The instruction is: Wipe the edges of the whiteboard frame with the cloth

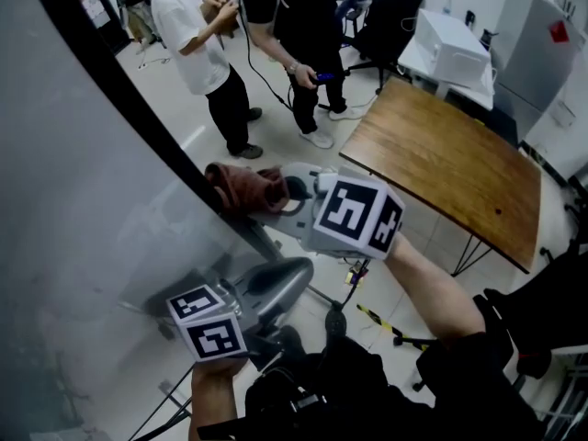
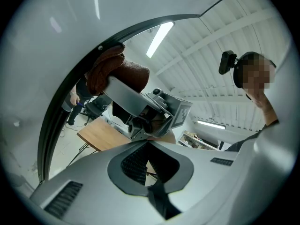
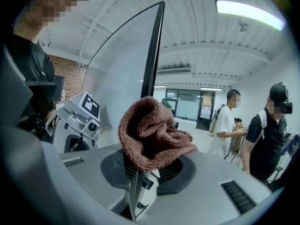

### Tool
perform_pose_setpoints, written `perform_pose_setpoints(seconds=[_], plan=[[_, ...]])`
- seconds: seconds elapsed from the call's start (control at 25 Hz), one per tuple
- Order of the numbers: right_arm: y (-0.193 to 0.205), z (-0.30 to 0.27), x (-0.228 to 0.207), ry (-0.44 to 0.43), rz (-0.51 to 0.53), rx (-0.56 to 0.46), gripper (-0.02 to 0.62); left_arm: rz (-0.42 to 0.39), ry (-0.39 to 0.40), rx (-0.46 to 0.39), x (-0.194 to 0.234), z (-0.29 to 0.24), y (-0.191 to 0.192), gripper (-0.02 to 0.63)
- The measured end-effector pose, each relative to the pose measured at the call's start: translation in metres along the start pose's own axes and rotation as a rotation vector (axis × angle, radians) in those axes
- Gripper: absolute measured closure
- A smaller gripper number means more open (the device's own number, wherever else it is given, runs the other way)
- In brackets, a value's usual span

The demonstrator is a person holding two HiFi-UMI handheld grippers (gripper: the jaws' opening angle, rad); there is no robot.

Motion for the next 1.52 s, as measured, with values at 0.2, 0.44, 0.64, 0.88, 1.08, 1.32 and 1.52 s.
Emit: perform_pose_setpoints(seconds=[0.2, 0.44, 0.64, 0.88, 1.08, 1.32, 1.52], plan=[[0.006, -0.001, 0.005, 0.051, 0.062, 0.055, 0.517, 0.006, 0.007, 0.005, 0.001, -0.001, 0.002, 0.609], [0.017, -0.004, 0.016, 0.088, 0.102, 0.111, 0.517, 0.011, 0.022, 0.013, -0.003, 0.003, 0.011, 0.609], [0.026, -0.007, 0.014, 0.111, 0.12, 0.155, 0.517, 0.021, 0.029, 0.022, 0.003, 0.001, 0.012, 0.609], [0.033, -0.01, 0.02, 0.134, 0.165, 0.203, 0.517, 0.032, 0.04, 0.024, 0.003, 0.002, 0.016, 0.61], [0.034, -0.011, 0.026, 0.163, 0.214, 0.228, 0.517, 0.04, 0.045, 0.03, 0.003, 0.003, 0.022, 0.609], [0.036, -0.003, 0.025, 0.141, 0.138, 0.209, 0.517, 0.048, 0.05, 0.035, 0.002, 0.004, 0.022, 0.609], [0.056, 0.01, 0.005, -0.125, -0.279, 0.022, 0.517, 0.057, 0.061, 0.032, 0.004, 0.011, 0.026, 0.609]])
Point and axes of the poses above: the fingertips, and each gripper's own axes: z backward along the fingers, x to its left, y out of its underside, the point moved 10 cm from there along z, backward along the fingers, and after that the axes turned 13 degrees about -z, right-handed, at the moved point
